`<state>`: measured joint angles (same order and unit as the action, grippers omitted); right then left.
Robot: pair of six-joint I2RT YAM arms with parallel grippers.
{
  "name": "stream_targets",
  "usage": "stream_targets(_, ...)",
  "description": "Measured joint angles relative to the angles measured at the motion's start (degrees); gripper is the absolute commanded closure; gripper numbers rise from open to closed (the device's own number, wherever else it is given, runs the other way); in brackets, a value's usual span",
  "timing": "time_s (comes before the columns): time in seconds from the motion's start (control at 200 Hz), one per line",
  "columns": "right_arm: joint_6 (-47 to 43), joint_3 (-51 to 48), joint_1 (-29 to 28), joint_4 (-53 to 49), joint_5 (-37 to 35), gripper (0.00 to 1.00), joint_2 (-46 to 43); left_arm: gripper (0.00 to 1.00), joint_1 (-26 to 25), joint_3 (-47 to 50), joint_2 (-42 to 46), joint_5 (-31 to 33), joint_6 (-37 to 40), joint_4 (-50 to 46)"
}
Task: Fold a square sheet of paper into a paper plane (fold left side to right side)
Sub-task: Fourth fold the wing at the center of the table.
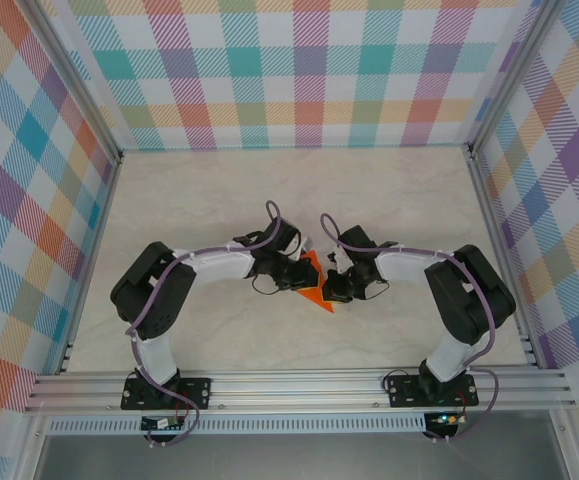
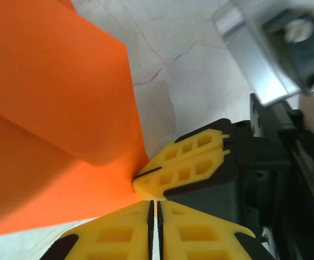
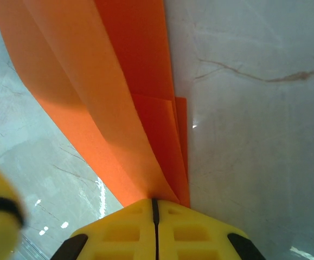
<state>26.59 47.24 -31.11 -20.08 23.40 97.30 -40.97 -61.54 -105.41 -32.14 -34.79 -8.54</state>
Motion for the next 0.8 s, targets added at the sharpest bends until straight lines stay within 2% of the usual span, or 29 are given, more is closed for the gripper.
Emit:
stream_targets(0.29,0.0,0.0,0.0,0.0,-0.1,0.93,-0.1,0.88,0.0,-0.4,-4.8,0.0,-2.2,2.9)
stream_targets(0.805,0.0,0.1,-0.1,-0.3,-0.4,0.94,-0.1,0.89,0.0,-3.7,-8.3,0.7,-2.3,2.0)
